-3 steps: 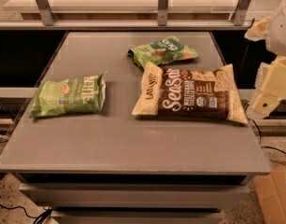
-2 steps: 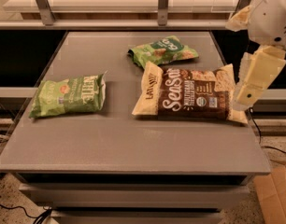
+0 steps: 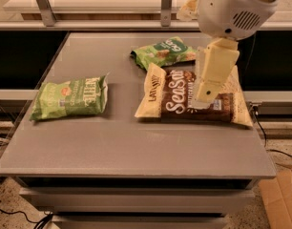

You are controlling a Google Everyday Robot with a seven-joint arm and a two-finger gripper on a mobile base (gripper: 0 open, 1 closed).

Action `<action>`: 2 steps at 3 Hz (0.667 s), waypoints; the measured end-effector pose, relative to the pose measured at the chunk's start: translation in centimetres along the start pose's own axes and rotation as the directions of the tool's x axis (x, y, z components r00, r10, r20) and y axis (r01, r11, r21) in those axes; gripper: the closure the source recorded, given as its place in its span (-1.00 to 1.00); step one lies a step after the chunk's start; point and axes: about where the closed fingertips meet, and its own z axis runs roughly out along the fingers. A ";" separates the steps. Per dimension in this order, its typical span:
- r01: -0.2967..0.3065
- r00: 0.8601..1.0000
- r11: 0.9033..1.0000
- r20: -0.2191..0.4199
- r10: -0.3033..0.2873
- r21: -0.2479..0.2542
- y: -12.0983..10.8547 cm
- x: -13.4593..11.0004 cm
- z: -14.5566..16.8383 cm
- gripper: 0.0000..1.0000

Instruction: Pick green jalapeno chip bag

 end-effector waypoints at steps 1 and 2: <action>0.000 1.000 1.000 0.001 0.000 0.004 0.0 -0.1 -0.1 -1.00; 0.008 1.000 1.000 -0.008 -0.008 0.005 -1.4 -1.0 1.1 -1.00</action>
Offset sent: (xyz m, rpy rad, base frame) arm 0.0445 0.0323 -0.0174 -0.0341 0.0116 0.0070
